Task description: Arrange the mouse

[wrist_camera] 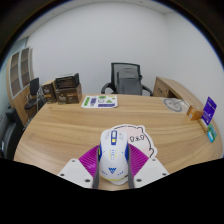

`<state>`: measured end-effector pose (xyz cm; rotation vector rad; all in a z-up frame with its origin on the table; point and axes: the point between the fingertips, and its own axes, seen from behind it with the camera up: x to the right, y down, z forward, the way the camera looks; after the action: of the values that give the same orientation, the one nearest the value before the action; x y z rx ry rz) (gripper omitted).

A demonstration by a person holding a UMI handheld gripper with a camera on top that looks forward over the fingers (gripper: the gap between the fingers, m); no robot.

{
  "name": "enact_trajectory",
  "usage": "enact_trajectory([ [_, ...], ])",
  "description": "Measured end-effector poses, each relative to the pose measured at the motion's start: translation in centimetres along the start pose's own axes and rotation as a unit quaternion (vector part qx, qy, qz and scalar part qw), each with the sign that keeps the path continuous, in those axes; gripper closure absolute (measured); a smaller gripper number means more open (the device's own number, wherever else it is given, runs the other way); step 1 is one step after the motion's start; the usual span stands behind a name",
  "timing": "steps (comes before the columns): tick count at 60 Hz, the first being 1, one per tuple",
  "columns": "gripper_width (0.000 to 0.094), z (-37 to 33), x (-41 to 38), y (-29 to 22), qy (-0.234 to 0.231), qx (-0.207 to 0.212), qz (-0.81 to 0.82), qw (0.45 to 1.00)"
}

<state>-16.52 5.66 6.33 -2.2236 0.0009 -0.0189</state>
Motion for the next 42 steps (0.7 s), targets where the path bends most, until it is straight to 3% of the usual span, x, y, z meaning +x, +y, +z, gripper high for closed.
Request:
enact_trajectory([
  [11, 0.0545, 7.9, 4.6, -0.7, -0.021, -0.04, 0.028, 0.999],
  [21, 0.0529, 10.9, 5.1, 1.0, -0.036, -0.071, 0.031, 0.996],
  [30, 0.0352, 10.5, 5.0, 1.4, -0.042, -0.08, -0.001, 0.996],
  [34, 0.0078, 9.3, 4.9, 1.4, -0.042, -0.083, -0.001, 0.996],
  [36, 0.0116, 8.6, 4.7, 1.0, -0.042, -0.074, 0.0, 0.996],
  [42, 0.0104, 5.3, 4.1, 0.5, -0.036, -0.055, 0.013, 0.998],
])
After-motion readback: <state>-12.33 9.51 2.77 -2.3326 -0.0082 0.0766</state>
